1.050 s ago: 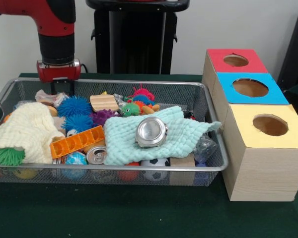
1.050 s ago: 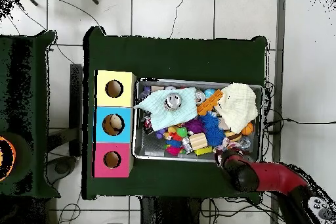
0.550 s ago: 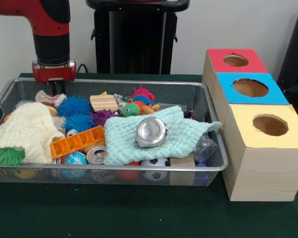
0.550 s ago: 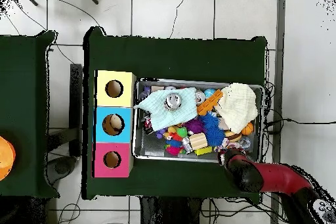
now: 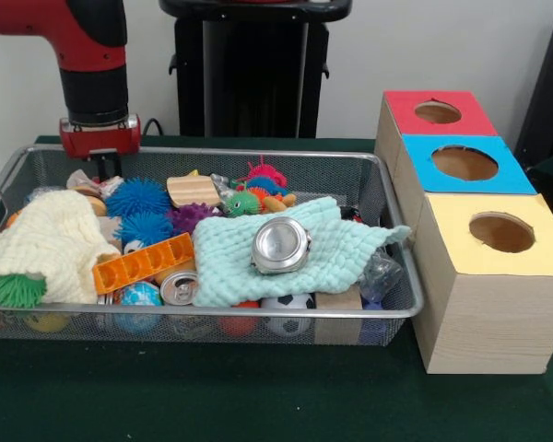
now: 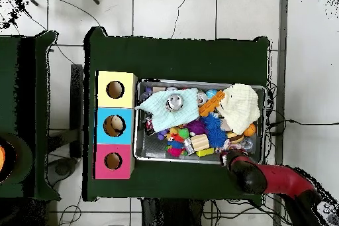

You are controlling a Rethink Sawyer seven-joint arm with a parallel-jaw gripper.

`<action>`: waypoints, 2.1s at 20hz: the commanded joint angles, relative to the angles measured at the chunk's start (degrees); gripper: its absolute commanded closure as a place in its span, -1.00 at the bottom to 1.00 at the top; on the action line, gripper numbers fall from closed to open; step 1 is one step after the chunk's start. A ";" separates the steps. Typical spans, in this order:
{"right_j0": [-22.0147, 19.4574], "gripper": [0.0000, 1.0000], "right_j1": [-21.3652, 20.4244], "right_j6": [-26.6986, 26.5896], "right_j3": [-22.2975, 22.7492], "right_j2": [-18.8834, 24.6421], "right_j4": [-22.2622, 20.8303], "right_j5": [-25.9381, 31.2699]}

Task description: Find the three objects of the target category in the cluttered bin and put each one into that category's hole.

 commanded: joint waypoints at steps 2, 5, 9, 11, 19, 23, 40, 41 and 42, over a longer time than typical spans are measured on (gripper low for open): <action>-1.12 1.00 2.82 -7.50 -5.70 6.54 -2.87 5.02; -1.23 1.00 3.03 -7.47 -5.85 6.69 -3.09 5.07; -1.44 1.00 2.97 -7.60 -5.80 6.89 -3.15 5.26; -1.46 1.00 2.94 -7.66 -5.83 6.95 -3.17 5.42; -2.04 1.00 3.22 -8.50 -6.23 7.61 -2.95 6.36; -2.00 1.00 3.16 -8.42 -6.17 7.62 -3.00 6.43; -2.40 1.00 2.28 -8.54 -5.70 8.44 -2.78 7.66; -2.39 1.00 1.68 -8.49 -5.28 8.55 -2.50 7.97; -2.31 1.00 0.96 -8.32 -4.71 8.66 -2.16 8.25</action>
